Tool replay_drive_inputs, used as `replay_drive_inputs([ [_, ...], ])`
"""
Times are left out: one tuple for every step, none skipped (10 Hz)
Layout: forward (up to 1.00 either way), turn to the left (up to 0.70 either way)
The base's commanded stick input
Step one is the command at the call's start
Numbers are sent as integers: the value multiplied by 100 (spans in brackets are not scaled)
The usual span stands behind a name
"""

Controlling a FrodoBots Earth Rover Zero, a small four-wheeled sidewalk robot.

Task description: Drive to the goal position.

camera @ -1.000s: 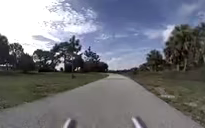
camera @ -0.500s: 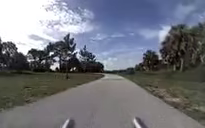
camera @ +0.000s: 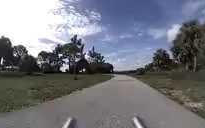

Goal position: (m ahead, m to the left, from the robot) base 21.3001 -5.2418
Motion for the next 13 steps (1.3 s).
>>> replay_drive_inputs([
  [69,3],
  [69,3],
  [69,3],
  [69,3],
  [69,3],
  [69,3],
  [69,3],
  [69,3],
  [69,3],
  [69,3],
  [69,3],
  [69,3],
  [69,3],
])
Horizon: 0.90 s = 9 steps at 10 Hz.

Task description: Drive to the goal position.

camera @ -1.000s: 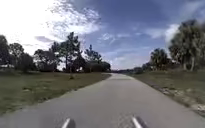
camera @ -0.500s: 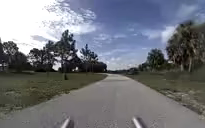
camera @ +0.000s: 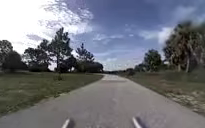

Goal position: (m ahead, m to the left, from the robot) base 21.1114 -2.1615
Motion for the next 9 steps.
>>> replay_drive_inputs([
  [69,3],
  [69,3],
  [69,3],
  [69,3],
  [69,3],
  [69,3],
  [69,3],
  [69,3],
  [69,3],
])
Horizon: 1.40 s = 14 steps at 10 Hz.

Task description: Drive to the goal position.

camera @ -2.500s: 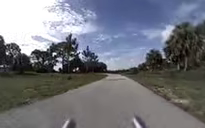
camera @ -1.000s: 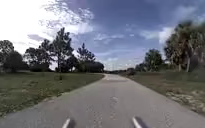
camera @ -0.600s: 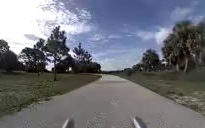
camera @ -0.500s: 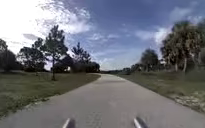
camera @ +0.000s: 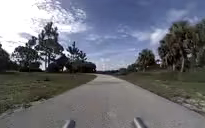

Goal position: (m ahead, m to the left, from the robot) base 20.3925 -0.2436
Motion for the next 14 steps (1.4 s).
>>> replay_drive_inputs([
  [69,3],
  [69,3],
  [69,3],
  [69,3],
  [69,5],
  [69,20],
  [69,33],
  [69,26],
  [69,13],
  [69,3],
  [69,3],
  [69,3],
  [69,3],
  [69,3],
])
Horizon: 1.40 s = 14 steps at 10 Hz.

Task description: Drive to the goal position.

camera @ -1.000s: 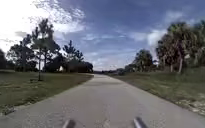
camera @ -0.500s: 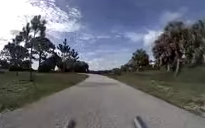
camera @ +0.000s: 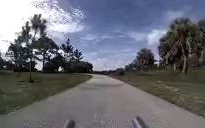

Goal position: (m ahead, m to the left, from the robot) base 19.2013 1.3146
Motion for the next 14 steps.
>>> replay_drive_inputs([
  [69,3],
  [69,3],
  [69,3],
  [69,3],
  [69,3],
  [69,3],
  [69,3],
  [69,3],
  [69,34],
  [69,34],
  [69,34],
  [69,34],
  [69,34],
  [69,25],
])
